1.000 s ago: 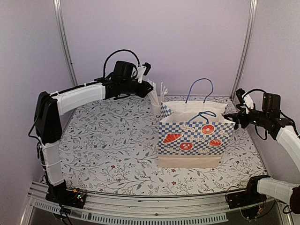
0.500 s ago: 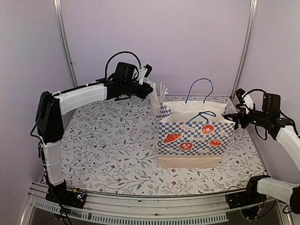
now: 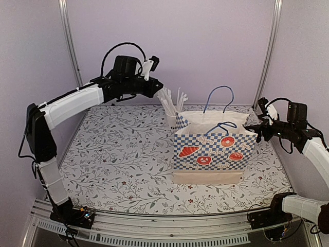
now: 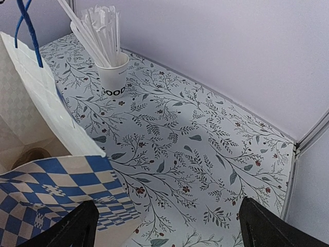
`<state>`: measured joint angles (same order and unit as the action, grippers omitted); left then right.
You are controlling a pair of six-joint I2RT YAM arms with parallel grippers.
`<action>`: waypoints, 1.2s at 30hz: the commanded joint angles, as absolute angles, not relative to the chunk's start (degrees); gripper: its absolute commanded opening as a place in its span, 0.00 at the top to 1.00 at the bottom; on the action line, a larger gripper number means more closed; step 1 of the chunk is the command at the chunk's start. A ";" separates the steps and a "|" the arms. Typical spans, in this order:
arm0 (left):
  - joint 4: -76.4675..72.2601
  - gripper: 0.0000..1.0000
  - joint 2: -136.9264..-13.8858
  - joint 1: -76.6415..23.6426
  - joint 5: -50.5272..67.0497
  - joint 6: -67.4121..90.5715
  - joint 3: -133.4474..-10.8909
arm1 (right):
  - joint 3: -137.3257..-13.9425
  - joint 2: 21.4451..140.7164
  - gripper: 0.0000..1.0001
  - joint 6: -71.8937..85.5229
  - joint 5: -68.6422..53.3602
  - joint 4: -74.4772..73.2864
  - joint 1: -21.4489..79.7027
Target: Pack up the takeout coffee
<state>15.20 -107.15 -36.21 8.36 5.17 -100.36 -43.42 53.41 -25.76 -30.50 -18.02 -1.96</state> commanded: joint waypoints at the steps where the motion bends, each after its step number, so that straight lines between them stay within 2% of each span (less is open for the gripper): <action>1: 16.42 0.97 -103.69 -35.97 7.62 4.60 -102.33 | -42.98 53.53 0.01 -26.19 -31.02 -18.38 -2.26; 16: 26.99 0.98 -98.64 -37.90 4.40 2.87 -109.90 | -42.98 53.79 0.01 -26.28 -31.03 -18.47 -2.26; 25: 30.55 0.99 -91.44 -41.25 0.12 0.88 -110.55 | -42.98 53.88 0.01 -26.37 -30.72 -18.46 -2.27; 31: 31.73 1.00 -84.36 -43.33 3.05 0.73 -109.81 | -43.04 53.79 0.01 -26.36 -29.99 -18.46 -2.22; 36: 35.18 1.00 -80.68 -44.06 11.77 2.10 -109.24 | -42.85 52.97 0.01 -26.44 -29.72 -18.48 -2.26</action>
